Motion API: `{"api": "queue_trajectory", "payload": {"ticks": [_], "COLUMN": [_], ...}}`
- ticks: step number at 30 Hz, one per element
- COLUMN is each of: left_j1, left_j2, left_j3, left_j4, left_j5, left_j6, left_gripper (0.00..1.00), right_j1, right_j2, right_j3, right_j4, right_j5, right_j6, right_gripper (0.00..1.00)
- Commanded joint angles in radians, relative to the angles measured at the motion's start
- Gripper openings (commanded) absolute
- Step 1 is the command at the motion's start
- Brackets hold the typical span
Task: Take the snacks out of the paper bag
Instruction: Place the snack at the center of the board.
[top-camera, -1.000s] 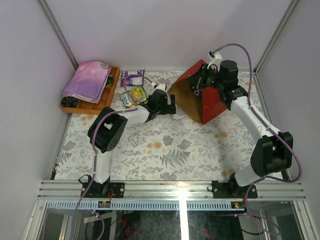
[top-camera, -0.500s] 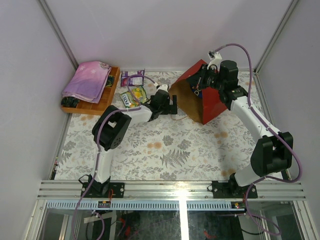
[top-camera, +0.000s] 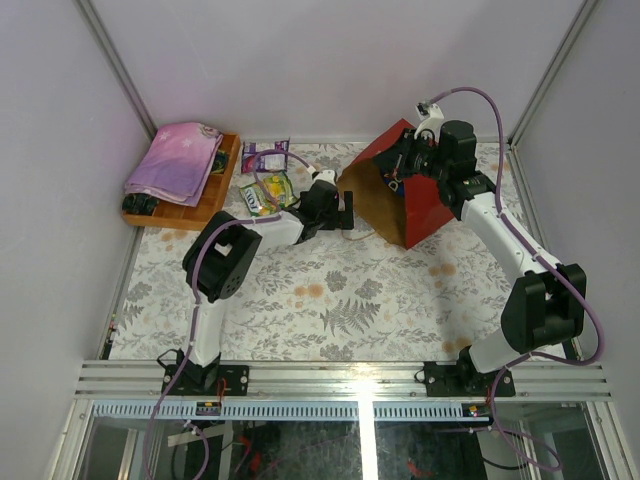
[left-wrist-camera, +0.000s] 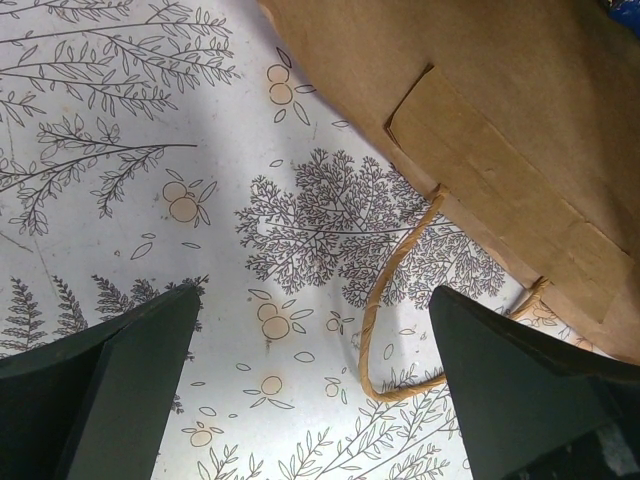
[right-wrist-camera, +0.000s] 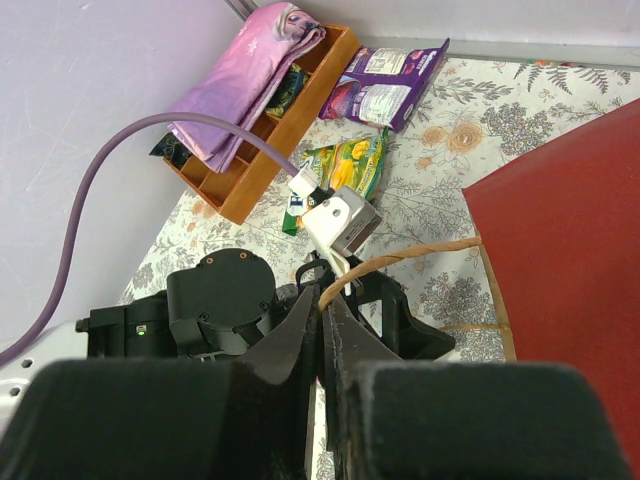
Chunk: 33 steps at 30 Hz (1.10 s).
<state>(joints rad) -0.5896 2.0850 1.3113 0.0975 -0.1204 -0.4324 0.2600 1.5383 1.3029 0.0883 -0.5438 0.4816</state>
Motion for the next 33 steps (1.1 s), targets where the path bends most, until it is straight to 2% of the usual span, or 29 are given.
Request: {"api": "queue_trajectory", "payload": {"ticks": [1,13,21,24,29,33], "left_j1": [-0.009,-0.012,-0.003,0.039,0.189,0.249], "left_j2": [-0.026,-0.052,-0.122,-0.135,-0.097,-0.084], "left_j3": [0.002,-0.027,-0.091,-0.079,-0.064,-0.069], "left_j4": [0.021,0.038,0.085,0.078,0.065,0.026], "left_j5": [-0.030,-0.048,-0.140,-0.127,-0.023,-0.036], "left_j6": [0.009,-0.008,0.000,-0.009,-0.089,-0.119], "left_gripper": [1.00,1.00,1.00,1.00,1.00,1.00], "right_j1": [0.012,0.012,0.012,0.012,0.012,0.012], "right_j2": [-0.023,-0.019,-0.017,-0.016,-0.025,-0.033], "right_j3": [0.033,0.035,0.042,0.043,0.043,0.044], "right_j4": [0.036,0.033,0.027,0.027,0.021,0.016], "right_j5": [-0.053,-0.052,-0.052,-0.054,-0.053,-0.052], "right_j6": [-0.010,-0.012,-0.015,-0.014,-0.015,-0.018], "right_gripper": [0.00,0.00,0.00,0.00,0.00,0.00]}}
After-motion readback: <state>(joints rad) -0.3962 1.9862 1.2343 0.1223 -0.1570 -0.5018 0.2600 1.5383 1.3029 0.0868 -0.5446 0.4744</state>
